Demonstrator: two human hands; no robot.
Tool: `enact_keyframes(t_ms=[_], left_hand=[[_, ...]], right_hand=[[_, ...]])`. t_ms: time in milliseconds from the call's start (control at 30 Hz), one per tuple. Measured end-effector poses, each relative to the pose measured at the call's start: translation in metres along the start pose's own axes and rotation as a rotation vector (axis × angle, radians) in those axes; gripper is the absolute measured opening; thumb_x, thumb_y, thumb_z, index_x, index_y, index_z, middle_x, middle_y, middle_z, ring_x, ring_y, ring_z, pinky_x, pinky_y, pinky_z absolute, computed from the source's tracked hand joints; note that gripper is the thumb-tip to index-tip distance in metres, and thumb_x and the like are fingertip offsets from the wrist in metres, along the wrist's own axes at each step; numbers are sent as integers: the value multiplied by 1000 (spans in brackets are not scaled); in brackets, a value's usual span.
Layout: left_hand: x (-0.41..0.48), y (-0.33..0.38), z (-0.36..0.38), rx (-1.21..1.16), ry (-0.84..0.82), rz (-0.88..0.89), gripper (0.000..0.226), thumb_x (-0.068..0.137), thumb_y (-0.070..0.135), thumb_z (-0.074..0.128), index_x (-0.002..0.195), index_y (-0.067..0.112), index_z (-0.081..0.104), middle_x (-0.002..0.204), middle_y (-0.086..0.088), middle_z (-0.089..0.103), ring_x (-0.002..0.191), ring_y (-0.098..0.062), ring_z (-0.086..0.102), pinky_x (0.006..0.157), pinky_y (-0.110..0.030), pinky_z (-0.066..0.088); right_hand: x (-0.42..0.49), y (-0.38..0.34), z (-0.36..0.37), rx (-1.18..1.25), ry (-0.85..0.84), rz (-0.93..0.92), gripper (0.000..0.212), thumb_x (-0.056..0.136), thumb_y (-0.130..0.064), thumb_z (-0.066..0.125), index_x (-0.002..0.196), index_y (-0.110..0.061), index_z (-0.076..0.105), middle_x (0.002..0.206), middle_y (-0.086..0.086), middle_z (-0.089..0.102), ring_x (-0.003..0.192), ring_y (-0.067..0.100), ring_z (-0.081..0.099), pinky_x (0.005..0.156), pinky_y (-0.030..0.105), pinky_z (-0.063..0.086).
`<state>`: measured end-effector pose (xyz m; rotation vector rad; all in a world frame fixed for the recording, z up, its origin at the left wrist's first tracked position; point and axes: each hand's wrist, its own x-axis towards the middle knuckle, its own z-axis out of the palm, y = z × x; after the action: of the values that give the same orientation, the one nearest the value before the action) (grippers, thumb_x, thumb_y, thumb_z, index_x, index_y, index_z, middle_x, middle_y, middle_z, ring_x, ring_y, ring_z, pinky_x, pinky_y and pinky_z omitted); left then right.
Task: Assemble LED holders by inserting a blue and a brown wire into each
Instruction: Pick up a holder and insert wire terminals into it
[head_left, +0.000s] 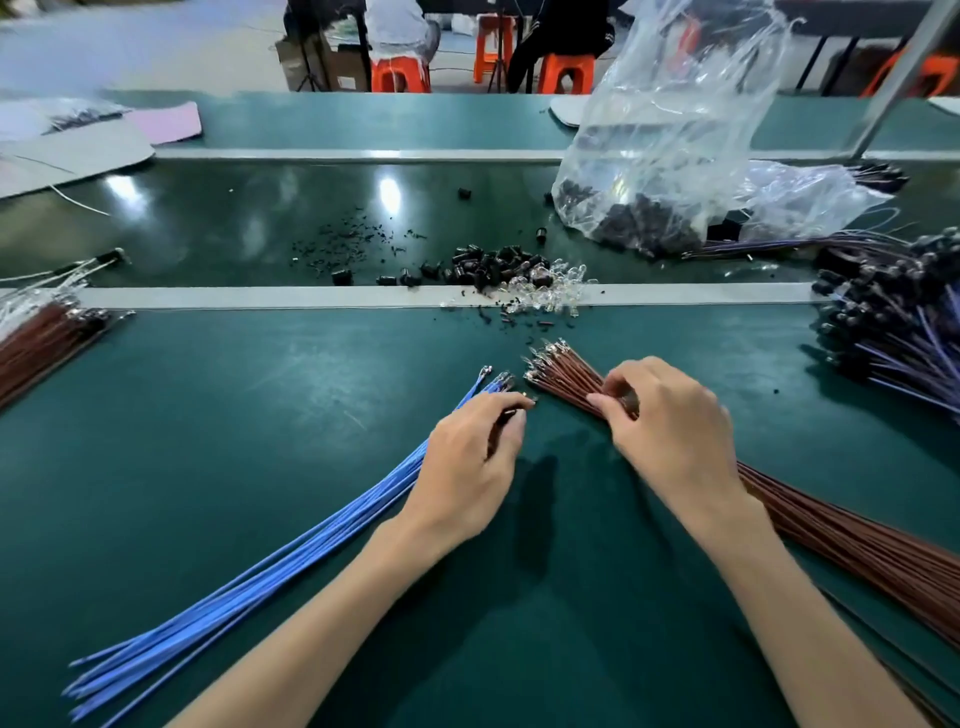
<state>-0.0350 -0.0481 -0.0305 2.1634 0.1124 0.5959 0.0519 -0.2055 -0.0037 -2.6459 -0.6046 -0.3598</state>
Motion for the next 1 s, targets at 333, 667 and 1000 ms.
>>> enact_keyframes(t_ms=[333,667,1000], left_hand=[[-3,-1,-6,-181,-6,-51,21,93,10,57,110,18,67,82,2,52,70,-19,52,70,-35,48],[-3,-3,-4,-275,-17,-118,23,92,7,58,105,24,68,78,9,53,68,-24,53,68,-32,47],[0,0,-2,-362,-13,-153,23,93,7,57,101,26,66,85,0,60,69,-16,56,68,-20,47]], right_hand=[[0,14,8,49,-58,199,18,83,-35,71,76,-28,56,86,-6,59,78,17,49,67,28,35],[12,15,-1,38,-179,321,19,79,-42,74,73,-29,62,75,-9,56,76,19,49,67,28,34],[11,6,-5,-161,-228,304,12,90,-38,63,88,-26,66,100,0,66,97,28,61,68,29,34]])
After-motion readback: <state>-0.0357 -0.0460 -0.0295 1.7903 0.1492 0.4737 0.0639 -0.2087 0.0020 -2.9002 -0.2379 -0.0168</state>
